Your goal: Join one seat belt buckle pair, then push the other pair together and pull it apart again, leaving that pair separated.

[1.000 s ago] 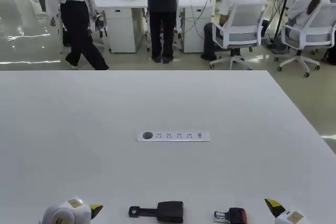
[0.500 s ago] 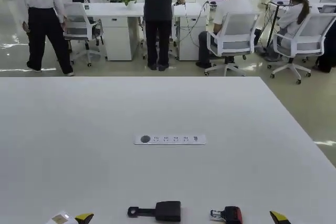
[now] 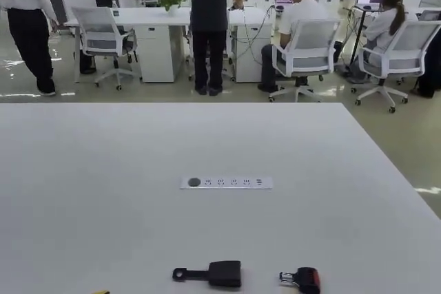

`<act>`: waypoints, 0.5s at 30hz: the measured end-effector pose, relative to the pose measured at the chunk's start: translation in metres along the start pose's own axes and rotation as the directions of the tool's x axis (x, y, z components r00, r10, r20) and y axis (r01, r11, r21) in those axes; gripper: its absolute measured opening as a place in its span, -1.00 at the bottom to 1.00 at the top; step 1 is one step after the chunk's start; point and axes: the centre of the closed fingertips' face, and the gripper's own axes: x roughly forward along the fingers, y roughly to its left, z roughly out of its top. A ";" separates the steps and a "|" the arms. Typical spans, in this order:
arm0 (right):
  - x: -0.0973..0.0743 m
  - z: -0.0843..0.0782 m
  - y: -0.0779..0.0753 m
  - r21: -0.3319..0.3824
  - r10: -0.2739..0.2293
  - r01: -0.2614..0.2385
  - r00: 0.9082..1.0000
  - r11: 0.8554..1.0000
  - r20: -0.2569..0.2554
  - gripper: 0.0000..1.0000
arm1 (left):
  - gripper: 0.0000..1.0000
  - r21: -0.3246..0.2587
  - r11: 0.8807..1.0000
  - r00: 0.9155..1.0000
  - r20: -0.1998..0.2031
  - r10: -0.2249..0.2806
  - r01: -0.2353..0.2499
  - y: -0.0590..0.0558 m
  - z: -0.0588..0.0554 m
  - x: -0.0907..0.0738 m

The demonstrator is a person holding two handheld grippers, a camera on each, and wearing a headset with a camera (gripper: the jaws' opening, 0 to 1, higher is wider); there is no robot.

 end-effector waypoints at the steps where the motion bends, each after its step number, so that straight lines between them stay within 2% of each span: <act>1: -0.002 0.001 0.001 -0.002 -0.003 0.003 1.000 1.000 0.000 0.91 | 1.00 0.000 1.000 1.000 0.004 0.000 0.000 0.004 -0.002 -0.003; 7: -0.001 0.000 0.000 0.004 -0.009 0.009 1.000 1.000 0.004 0.90 | 1.00 0.000 1.000 1.000 0.015 -0.005 0.005 0.002 0.003 -0.005; 15: -0.003 0.000 0.010 -0.001 -0.007 0.007 1.000 1.000 0.006 0.91 | 1.00 -0.001 1.000 1.000 0.016 0.006 -0.006 0.004 0.000 -0.012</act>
